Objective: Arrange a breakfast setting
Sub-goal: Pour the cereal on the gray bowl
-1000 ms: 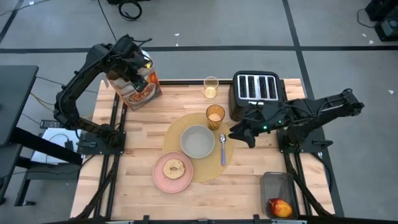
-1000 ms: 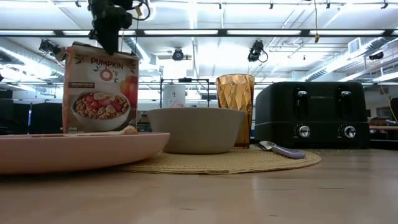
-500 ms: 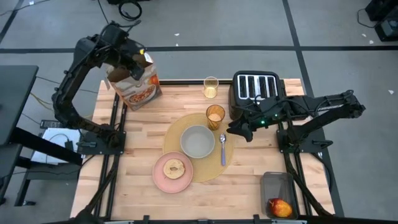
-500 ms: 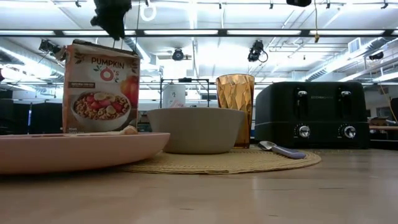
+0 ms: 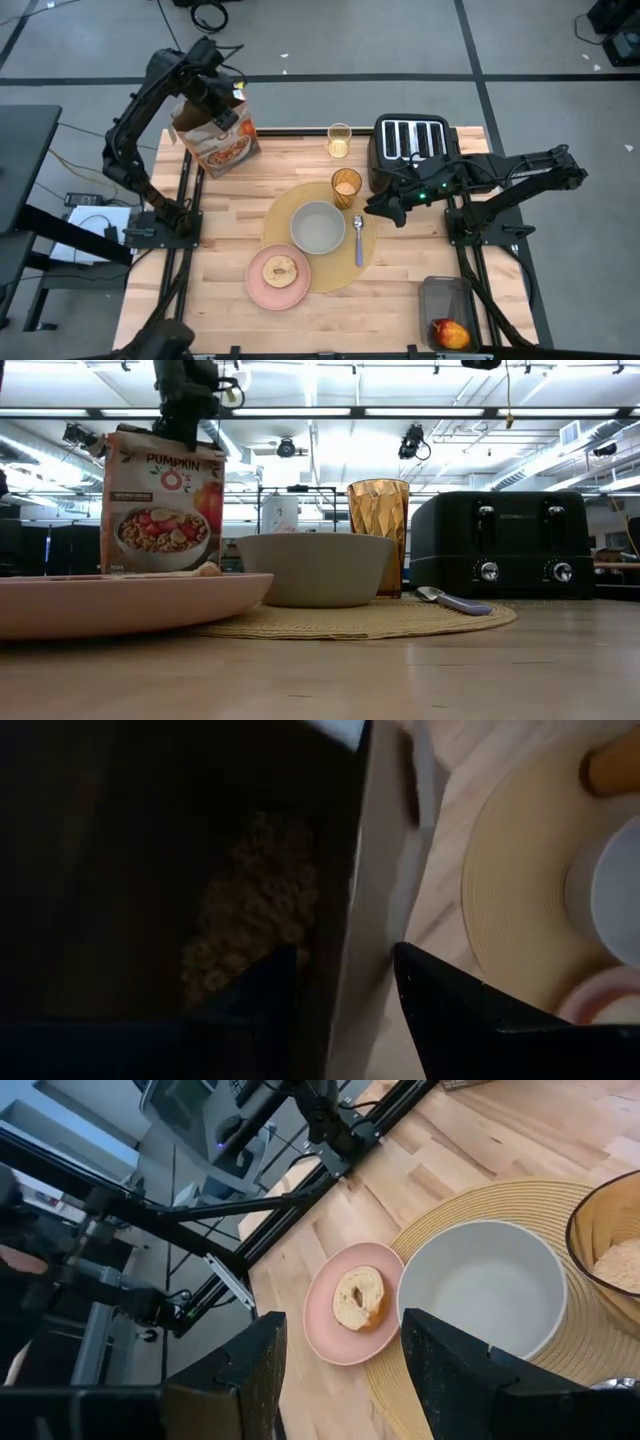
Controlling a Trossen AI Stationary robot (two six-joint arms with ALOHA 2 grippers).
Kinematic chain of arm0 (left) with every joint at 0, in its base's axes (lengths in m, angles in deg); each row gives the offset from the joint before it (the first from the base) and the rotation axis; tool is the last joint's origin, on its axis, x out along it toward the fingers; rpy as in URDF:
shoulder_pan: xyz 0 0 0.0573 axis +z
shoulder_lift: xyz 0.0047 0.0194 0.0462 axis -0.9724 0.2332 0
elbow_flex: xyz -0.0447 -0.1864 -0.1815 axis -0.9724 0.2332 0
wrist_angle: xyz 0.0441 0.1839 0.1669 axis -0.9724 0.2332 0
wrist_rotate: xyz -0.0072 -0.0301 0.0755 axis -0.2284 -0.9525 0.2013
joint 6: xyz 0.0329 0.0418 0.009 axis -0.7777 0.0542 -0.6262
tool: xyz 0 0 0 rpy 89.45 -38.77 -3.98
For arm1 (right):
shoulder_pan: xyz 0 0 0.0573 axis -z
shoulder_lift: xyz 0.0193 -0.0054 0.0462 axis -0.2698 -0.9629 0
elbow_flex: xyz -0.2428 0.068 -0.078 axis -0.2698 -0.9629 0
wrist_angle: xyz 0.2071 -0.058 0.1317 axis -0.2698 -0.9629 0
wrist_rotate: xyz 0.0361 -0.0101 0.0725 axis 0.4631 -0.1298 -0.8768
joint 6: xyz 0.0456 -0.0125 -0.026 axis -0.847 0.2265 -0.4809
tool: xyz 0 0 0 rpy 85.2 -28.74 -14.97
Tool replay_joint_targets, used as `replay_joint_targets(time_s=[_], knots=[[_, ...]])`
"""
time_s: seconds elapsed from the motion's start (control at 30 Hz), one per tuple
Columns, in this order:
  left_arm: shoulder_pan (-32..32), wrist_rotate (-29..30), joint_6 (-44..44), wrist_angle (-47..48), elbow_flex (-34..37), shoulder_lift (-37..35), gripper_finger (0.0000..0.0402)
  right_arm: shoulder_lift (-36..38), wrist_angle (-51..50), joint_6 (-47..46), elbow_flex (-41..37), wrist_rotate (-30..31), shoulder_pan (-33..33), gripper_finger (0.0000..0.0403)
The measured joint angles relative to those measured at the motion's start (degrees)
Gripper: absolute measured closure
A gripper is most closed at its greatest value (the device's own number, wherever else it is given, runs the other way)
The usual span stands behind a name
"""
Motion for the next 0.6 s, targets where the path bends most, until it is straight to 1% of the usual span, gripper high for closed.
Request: replay_joint_targets(time_s=[0.1, 0.2, 0.3, 0.43, 0.47, 0.6], knots=[[-0.04, 0.12, 0.10, 1.72, 0.14, 1.72, 0.0230, -0.02, 1.82, 2.70, 0.00, -0.29, 0.00, 0.0197], [-0.31, 0.25, 1.12, 1.75, 1.78, 1.86, 0.0248, -0.02, 4.59, 7.71, 0.00, 0.47, 0.04, 0.0196], [-1.23, 1.05, 1.39, 1.79, 2.94, 1.62, 0.0286, -0.02, 7.04, 13.83, 0.00, 3.35, 0.44, 0.0191], [-3.37, 1.14, 2.00, 1.85, 2.95, 0.01, 0.0375, -0.02, 10.55, 20.64, -0.02, 4.08, 1.78, 0.0173], [-3.94, 1.14, 2.28, 1.81, 2.95, -0.49, 0.0387, -0.02, 11.52, 22.07, -0.02, 4.11, 2.22, 0.0167], [-6.36, 1.38, 3.43, 1.86, 2.99, -3.16, 0.0394, -0.07, 14.75, 26.49, -0.02, 4.21, 4.26, 0.0136]])
